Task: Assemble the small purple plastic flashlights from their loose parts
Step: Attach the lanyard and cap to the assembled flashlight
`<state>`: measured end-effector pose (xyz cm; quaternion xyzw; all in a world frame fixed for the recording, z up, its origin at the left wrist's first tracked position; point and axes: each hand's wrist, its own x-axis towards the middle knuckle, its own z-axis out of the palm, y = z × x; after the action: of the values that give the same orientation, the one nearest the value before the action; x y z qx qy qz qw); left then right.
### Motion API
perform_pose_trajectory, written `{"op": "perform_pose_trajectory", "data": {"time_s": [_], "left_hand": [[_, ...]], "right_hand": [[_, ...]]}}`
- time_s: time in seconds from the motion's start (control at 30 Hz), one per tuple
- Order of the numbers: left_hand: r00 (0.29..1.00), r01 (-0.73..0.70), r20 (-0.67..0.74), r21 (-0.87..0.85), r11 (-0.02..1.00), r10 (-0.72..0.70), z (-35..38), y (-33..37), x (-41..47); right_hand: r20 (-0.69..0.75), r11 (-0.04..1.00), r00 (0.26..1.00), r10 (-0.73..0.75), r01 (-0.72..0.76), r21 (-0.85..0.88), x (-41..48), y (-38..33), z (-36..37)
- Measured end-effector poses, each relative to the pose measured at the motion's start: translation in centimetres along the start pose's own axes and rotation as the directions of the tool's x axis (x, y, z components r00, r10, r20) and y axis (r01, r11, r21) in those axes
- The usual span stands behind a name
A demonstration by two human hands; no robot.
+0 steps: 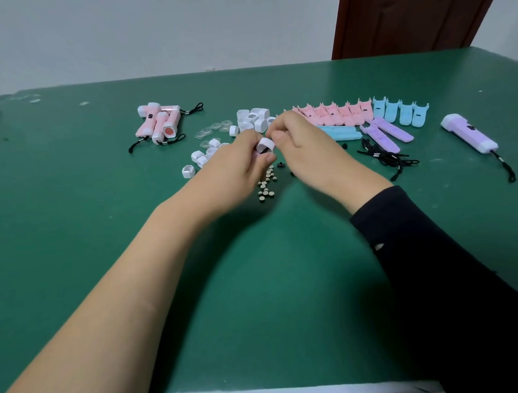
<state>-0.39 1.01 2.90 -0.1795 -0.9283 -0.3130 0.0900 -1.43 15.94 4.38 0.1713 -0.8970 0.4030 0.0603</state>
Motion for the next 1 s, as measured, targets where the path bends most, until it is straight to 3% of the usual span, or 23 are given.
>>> {"op": "perform_pose_trajectory", "data": {"time_s": [0.2, 0.33, 0.6, 0.8, 1.0], "left_hand": [[0.999, -0.048, -0.023, -0.147, 0.988, 0.046, -0.4, 0.1, 0.0], [0.996, -0.084, -0.027, -0.165, 0.983, 0.080, -0.5, 0.2, -0.2], [0.996, -0.087, -0.018, -0.230, 0.969, 0.085, -0.7, 0.2, -0.2], [0.997, -0.081, -0.013, -0.268, 0.960, 0.081, -0.9, 0.2, -0.1], [0.994, -0.107, -0.068, -0.323, 0.940, 0.090, -1.1, 0.9, -0.4]], "right_hand": [[0.036, 1.000, 0.999, -0.004, 0.004, 0.016, 0.1, 0.0, -1.1], [0.092, 0.991, 0.995, 0.032, -0.044, 0.125, 0.1, 0.3, -1.4], [0.011, 0.977, 0.999, -0.035, 0.032, 0.209, 0.0, 0.4, -1.4], [-0.068, 0.984, 0.996, -0.058, 0.069, 0.167, 0.0, 0.3, -1.3], [-0.114, 0.969, 0.991, -0.070, 0.095, 0.228, -0.2, -0.1, -1.1]]}}
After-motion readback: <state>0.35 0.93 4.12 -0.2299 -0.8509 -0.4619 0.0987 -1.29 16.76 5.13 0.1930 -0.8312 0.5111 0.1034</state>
